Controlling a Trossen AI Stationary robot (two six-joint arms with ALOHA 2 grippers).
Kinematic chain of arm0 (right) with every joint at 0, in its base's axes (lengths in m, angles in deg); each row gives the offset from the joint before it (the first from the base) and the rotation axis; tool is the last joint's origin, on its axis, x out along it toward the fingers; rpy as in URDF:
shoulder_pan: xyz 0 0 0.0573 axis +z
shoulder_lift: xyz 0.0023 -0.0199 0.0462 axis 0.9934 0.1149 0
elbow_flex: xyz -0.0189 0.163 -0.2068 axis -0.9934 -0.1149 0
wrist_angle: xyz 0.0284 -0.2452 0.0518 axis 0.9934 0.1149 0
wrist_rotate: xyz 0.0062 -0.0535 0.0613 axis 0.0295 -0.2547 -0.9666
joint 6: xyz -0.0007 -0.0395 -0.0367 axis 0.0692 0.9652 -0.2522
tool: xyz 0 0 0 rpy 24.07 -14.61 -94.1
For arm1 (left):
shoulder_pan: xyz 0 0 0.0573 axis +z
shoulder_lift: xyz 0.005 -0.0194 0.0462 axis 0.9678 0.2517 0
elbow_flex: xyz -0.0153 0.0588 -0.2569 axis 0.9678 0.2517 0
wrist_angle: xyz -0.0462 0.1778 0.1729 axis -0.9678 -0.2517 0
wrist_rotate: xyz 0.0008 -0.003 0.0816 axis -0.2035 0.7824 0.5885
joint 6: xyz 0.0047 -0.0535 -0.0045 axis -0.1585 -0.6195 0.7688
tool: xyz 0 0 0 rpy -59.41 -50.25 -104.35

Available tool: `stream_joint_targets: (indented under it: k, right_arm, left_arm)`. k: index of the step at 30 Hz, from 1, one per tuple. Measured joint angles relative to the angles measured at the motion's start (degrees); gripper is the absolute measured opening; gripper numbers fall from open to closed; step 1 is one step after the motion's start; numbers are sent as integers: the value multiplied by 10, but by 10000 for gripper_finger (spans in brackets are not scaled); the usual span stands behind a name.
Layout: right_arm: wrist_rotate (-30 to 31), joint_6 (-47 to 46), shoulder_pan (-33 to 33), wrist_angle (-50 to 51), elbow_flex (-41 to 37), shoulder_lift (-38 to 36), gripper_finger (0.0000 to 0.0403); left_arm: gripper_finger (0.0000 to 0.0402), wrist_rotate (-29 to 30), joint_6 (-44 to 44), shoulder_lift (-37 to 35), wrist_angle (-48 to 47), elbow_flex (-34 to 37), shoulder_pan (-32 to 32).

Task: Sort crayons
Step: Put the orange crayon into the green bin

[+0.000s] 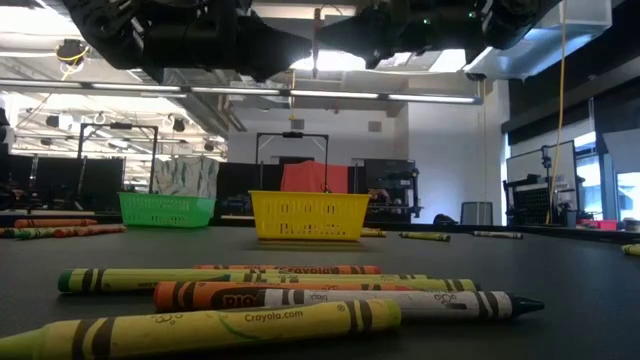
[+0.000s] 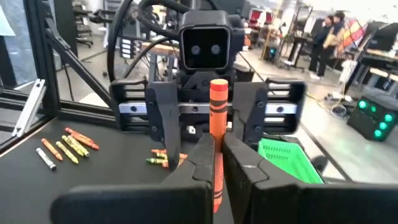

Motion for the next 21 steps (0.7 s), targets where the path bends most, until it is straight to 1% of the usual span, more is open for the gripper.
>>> stream_joint_targets:
  k: [4, 6, 8, 14, 17, 21]
  right_arm:
    - [-2, -1, 0, -21, 0, 16, 19]
    - [-2, -1, 0, -28, 0, 20, 19]
    - [-2, -1, 4, -32, 0, 20, 19]
    - [-1, 0, 14, -62, 0, 20, 19]
    - [-2, 0, 14, -56, 0, 20, 19]
    - [-1, 0, 14, -57, 0, 20, 19]
  left_arm:
    - [174, 1, 4, 0, 7, 0, -11]
    - [174, 11, 12, 0, 9, 0, -15]
    - [174, 22, 13, 0, 9, 0, -17]
    - [173, 23, 28, 0, 9, 0, -17]
    - [162, 16, 28, 0, 9, 0, -17]
    - [128, 21, 29, 0, 9, 0, -17]
